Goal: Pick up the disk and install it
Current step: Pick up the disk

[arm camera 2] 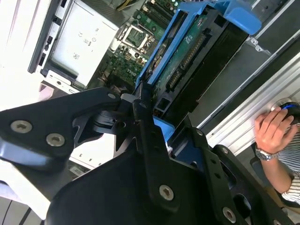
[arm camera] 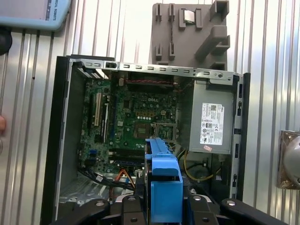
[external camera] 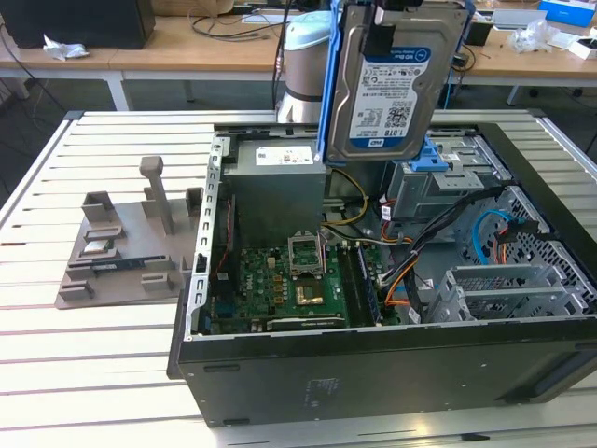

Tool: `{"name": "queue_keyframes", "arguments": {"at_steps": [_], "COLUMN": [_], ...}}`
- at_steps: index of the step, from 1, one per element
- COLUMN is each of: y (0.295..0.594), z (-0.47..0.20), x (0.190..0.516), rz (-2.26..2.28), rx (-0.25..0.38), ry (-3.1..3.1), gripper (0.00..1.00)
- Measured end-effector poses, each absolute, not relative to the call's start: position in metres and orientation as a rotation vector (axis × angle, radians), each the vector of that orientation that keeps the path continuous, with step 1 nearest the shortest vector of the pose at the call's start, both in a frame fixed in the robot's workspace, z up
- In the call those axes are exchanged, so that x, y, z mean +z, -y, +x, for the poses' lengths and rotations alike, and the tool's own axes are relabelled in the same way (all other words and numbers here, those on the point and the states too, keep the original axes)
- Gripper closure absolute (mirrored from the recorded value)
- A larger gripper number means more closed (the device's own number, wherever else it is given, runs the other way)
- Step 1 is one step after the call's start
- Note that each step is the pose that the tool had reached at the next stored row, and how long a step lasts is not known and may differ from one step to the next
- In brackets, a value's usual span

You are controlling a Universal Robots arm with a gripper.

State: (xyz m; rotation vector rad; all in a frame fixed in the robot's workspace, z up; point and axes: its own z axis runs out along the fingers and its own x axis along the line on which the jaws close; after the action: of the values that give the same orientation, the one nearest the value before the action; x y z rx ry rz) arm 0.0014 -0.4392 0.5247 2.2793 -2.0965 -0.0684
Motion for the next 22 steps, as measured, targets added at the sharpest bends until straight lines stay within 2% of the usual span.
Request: {"name": "queue_keyframes", "arguments": {"at_steps": [16, 22], "y": [0.476, 0.487], "z": [0.005, 0.005], "x": [0.525, 0.525], "rz": [2.279, 2.295], "rx": [-0.069, -0.125], "ry": [2.097, 2.135], "gripper": [0.64, 0.64]}}
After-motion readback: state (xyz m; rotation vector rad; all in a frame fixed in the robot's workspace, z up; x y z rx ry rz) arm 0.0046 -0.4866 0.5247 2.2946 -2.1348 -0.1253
